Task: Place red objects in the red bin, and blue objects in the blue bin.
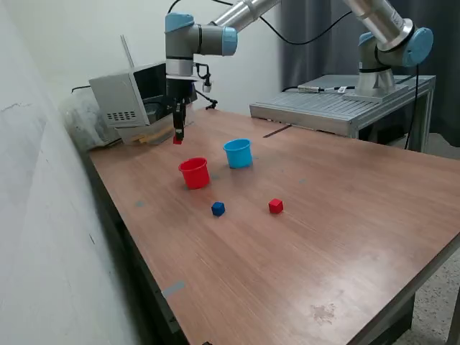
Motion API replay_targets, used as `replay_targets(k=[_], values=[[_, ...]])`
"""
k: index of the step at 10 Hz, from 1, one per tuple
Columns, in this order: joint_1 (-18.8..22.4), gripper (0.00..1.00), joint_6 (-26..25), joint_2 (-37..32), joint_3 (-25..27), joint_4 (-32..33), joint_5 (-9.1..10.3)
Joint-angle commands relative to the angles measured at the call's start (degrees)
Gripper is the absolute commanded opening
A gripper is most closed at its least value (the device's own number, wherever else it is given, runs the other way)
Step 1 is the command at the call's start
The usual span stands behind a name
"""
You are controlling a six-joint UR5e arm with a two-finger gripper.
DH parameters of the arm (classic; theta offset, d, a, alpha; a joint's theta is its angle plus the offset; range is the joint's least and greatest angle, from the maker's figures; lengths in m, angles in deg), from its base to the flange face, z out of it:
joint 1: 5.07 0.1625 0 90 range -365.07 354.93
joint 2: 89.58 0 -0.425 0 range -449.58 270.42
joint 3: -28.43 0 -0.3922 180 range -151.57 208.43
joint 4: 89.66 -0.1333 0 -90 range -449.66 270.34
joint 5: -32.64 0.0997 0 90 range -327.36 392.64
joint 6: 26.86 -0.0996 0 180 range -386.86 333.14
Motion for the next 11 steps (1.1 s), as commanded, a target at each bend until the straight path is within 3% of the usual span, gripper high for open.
replay_targets(k=[1,6,11], values=[[-0.23,0.00,0.09,3.26,0.08,1.36,0.00],[-2.16,0.00,0.35,4.15,0.96,1.71,0.00],[-1.46,0.00,3.08,3.71,1.75,1.54,-0.97]])
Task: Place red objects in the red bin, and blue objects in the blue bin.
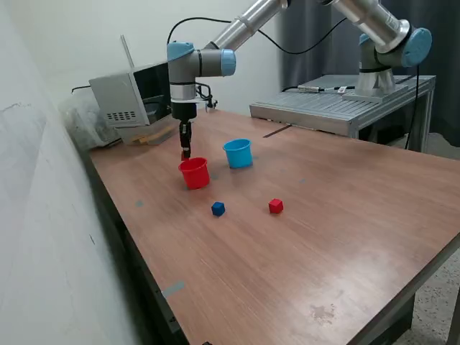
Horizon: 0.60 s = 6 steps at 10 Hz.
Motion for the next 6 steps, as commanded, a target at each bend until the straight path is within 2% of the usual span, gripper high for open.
replay_targets(k=[1,3,6], values=[[0.36,0.00,0.92,-0.29,0.28,-0.07,-0.08],[1.15,0.00,3.36,-1.26,1.16,-0.16,0.01],[2.03,0.00,4.00,-1.88,2.04,-0.25,0.01]])
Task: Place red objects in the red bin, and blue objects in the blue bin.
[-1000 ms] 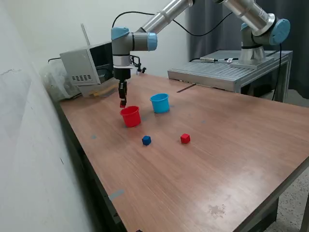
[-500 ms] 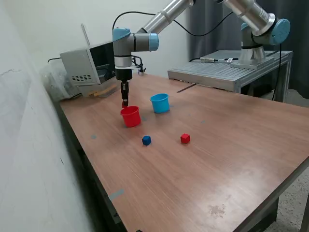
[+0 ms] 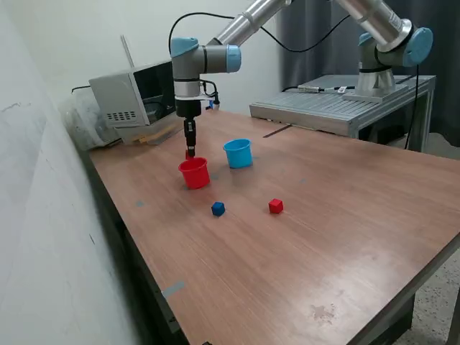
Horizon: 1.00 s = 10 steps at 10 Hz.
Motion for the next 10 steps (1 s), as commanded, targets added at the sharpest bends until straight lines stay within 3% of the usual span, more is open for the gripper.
replay_targets(k=[1,2,6,8,10], values=[[0.50,0.00,0.45,-0.23,0.35,-0.12,0.00],[0.58,1.00,0.54,-0.23,0.35,-0.21,-0.08],[0.76,1.00,0.63,-2.07,1.66,-0.21,-0.17],[3.83,1.00,0.80,-3.92,3.15,-0.30,0.00],[9.61,1.00,7.53,-5.15,5.17,-2.74,0.09]])
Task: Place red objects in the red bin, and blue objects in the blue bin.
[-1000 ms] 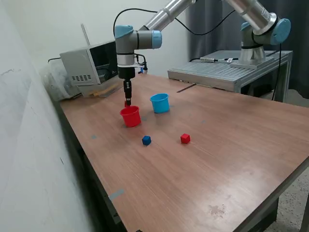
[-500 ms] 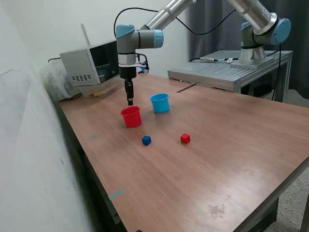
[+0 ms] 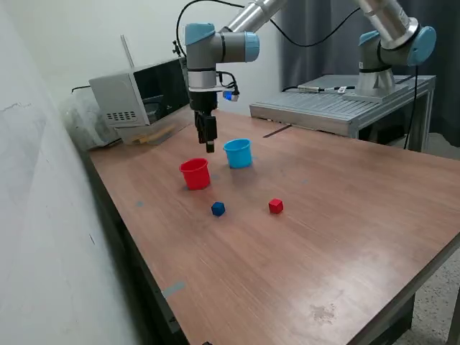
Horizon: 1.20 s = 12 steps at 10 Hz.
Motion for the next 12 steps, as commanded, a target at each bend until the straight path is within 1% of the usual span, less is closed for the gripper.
replay_targets(k=[1,3,5,6,7,8,9,11,12], values=[[5.32,1.00,4.68,-1.27,1.89,-2.56,0.43],[8.32,1.00,8.01,-1.45,2.16,-3.96,0.61],[10.95,1.00,8.90,-1.54,2.16,-4.50,0.79],[12.53,1.00,8.90,-1.63,2.16,-4.59,1.22],[13.68,1.00,8.90,-1.72,2.16,-4.59,2.36],[14.47,1.00,8.90,-1.72,2.16,-4.59,3.33],[14.66,1.00,8.90,-1.19,2.08,-4.59,3.69],[15.01,1.00,8.81,0.38,2.08,-4.41,3.78],[15.01,1.00,8.81,1.96,1.99,-4.33,4.21]])
